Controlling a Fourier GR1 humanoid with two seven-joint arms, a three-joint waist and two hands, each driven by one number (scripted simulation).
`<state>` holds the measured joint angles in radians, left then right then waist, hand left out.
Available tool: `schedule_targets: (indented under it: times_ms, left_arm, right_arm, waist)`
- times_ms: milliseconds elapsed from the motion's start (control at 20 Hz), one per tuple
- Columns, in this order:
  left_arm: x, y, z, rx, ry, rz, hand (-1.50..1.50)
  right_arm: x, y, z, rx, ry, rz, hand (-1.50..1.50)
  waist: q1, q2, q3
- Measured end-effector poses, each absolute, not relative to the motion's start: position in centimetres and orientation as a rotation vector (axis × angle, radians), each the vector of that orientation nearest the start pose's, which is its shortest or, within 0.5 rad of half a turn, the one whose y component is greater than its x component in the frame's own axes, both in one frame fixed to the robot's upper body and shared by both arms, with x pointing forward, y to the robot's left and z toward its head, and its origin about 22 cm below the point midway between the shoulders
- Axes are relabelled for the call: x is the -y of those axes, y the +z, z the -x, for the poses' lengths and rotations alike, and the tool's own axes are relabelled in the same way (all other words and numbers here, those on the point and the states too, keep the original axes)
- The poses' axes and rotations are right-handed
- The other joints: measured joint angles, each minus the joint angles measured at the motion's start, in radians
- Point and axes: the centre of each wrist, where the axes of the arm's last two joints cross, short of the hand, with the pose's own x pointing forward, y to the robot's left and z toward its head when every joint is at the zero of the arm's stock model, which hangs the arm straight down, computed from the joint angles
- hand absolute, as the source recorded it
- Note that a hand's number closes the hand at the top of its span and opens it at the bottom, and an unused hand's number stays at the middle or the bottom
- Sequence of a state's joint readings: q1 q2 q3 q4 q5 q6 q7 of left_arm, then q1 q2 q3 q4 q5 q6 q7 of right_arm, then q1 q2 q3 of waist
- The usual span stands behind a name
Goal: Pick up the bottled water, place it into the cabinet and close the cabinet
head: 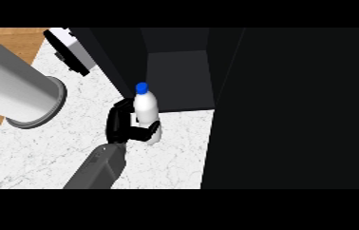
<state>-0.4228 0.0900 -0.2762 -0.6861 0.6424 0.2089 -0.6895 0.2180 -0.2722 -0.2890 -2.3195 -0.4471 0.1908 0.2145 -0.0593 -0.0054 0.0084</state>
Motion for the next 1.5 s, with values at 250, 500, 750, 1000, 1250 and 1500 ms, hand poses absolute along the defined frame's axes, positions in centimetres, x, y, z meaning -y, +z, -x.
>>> schedule_targets:
  times_ms: [250,500,750,1000,1250,1500]
  left_arm:
    - [-18.4,-9.6,-30.2,1.646,0.261,-0.033,1.50]
    - [-18.5,-9.4,-30.3,1.627,0.254,-0.141,1.50]
    - [-18.3,-9.3,-30.2,1.613,0.249,-0.233,1.50]
    - [-18.2,-9.3,-30.0,1.616,0.213,-0.332,1.50]
    - [-17.8,-9.2,-30.0,1.613,0.206,-0.398,1.50]
    - [-17.7,-9.0,-29.8,1.600,0.259,-0.412,1.50]
  right_arm:
    - [31.9,16.2,-14.8,1.970,0.115,-0.070,-1.50]
    - [32.5,16.4,-15.0,1.976,0.131,-0.101,-1.50]
    - [33.3,16.6,-15.2,1.977,0.140,-0.118,-1.50]
    - [33.8,16.7,-15.3,1.977,0.145,-0.139,-1.50]
    - [34.4,16.8,-15.5,1.979,0.148,-0.149,-1.50]
    - [34.9,16.9,-15.6,1.986,0.143,-0.159,-1.50]
  waist:
    - [-0.007,0.000,0.003]
    - [-0.021,-0.001,0.008]
    - [-0.034,-0.001,0.012]
    - [-0.049,0.000,0.015]
    - [-0.054,0.003,0.015]
    - [-0.066,0.008,0.013]
